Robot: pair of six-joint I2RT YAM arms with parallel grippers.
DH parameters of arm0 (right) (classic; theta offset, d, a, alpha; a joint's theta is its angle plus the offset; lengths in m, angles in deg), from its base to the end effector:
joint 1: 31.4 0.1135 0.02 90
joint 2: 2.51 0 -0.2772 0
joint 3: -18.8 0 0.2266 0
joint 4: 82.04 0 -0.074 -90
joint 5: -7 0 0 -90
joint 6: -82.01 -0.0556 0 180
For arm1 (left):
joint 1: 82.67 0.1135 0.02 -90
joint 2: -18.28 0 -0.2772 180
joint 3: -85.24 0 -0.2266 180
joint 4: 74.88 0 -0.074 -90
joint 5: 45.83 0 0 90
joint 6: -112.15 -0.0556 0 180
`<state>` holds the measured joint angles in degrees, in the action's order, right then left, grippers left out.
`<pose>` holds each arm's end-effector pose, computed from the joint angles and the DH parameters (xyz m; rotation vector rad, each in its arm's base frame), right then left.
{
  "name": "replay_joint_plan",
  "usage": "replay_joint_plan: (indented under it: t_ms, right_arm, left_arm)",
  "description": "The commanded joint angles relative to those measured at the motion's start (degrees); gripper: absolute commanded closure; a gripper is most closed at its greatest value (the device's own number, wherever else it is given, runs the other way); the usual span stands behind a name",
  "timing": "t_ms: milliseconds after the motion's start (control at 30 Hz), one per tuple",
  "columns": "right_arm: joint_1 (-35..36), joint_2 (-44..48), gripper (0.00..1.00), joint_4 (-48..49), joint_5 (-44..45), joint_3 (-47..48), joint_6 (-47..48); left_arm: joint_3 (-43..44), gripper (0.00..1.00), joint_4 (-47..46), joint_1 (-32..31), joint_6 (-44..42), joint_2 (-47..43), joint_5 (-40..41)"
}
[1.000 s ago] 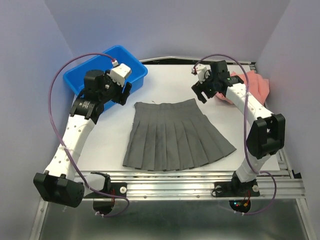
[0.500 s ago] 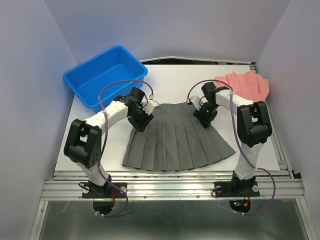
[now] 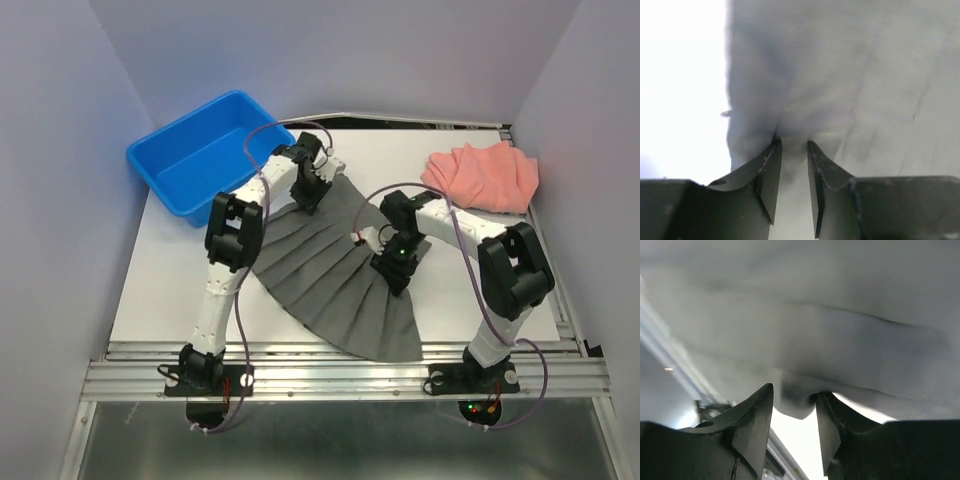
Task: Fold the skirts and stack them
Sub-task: Flatten the skirt out
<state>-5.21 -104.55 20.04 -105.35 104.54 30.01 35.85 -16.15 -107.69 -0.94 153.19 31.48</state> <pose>0.2474 0.1452 0.1959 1.6012 -2.5948 -0.6107 0.4478 -0.2225 0.1785 1.1486 2.3992 -0.3064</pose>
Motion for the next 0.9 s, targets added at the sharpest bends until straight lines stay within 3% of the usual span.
replay_joint_plan:
  t_ms: [0,100,167,300,467,633,867]
  right_arm:
    - [4.0,4.0,0.53,-3.4,-15.2,2.6,-3.3]
    - [4.0,5.3,0.52,-3.0,-16.5,6.9,-5.6]
    - [1.0,6.7,0.5,-0.7,-15.9,10.0,-8.9]
    - [-6.6,6.4,0.49,4.8,-15.8,13.8,-9.7]
    - [-7.8,-0.6,0.49,8.7,-10.8,14.8,-5.9]
    - [-7.8,-9.6,0.5,10.9,-7.8,17.7,-3.1]
    - [-7.8,-11.6,0.51,13.1,-3.4,10.0,0.8]
  left_arm:
    - [24.2,0.58,7.6,0.3,-0.2,10.8,-4.4]
    - [23.6,0.5,4.2,0.8,1.0,7.0,-6.6]
    - [13.6,0.42,-3.4,1.7,2.7,-2.1,-7.4]
    - [-3.3,0.4,-8.5,4.0,7.2,-16.4,-7.3]
    - [-17.0,0.4,-5.9,4.4,7.3,-29.4,-7.0]
    - [-30.9,0.42,-4.0,4.4,5.9,-34.3,-8.3]
    - [-36.6,0.43,-5.7,2.9,3.8,-30.2,-8.5]
